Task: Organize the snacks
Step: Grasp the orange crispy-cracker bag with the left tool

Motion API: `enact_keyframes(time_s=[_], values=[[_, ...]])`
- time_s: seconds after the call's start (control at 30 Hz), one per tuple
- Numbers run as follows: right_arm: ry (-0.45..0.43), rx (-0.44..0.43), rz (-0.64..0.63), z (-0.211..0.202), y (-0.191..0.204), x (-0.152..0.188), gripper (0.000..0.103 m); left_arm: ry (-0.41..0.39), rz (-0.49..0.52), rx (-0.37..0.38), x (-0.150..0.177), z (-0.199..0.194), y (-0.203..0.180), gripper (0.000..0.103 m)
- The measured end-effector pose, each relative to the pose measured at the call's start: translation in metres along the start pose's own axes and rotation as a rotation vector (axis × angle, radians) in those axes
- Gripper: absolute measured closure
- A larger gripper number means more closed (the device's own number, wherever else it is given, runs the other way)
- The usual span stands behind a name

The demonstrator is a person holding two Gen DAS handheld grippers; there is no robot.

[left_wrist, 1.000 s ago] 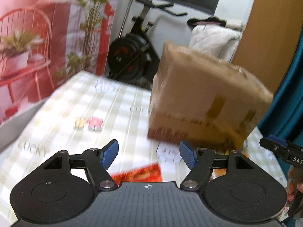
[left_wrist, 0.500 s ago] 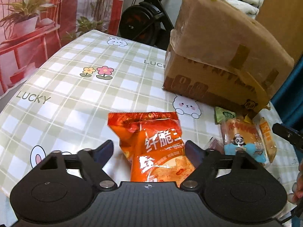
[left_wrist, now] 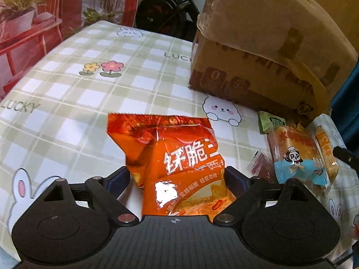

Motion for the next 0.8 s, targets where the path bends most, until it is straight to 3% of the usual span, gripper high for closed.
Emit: enact_keyframes(time_s=[0.1,0.17,0.2,0.33,0.8], values=[[0.005,0.034,0.054,0.011,-0.026,-0.001,0.034,0.007,-0.019,0.027,0.002,0.007,-0.004,0.017],[0.015,0.043,0.102,0.019,-0.040,0.002,0.036,-0.011,-0.018,0.059,0.001,0.006,-0.008,0.036],[0.019,0.041,0.124,0.022,-0.046,0.005,0.038,-0.015,-0.022,0.076,0.000,0.005,-0.011,0.040],[0.021,0.019,0.191,0.030,-0.056,0.012,0.045,-0.049,-0.013,0.053,-0.008,0.004,-0.012,0.042],[-0.001,0.013,0.167,0.026,-0.045,0.011,0.046,-0.068,-0.008,0.024,-0.020,0.007,-0.010,0.042]])
Point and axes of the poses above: each gripper's, at about its wrist camera, not at the fingertips, and z roughly the way its jaws point, y to its left, x to its underside, the point moved 8 cm from there along z, roughly the way its jaws point, and after that the axes turned 11 degrees about -x, right-handed, at the moved point
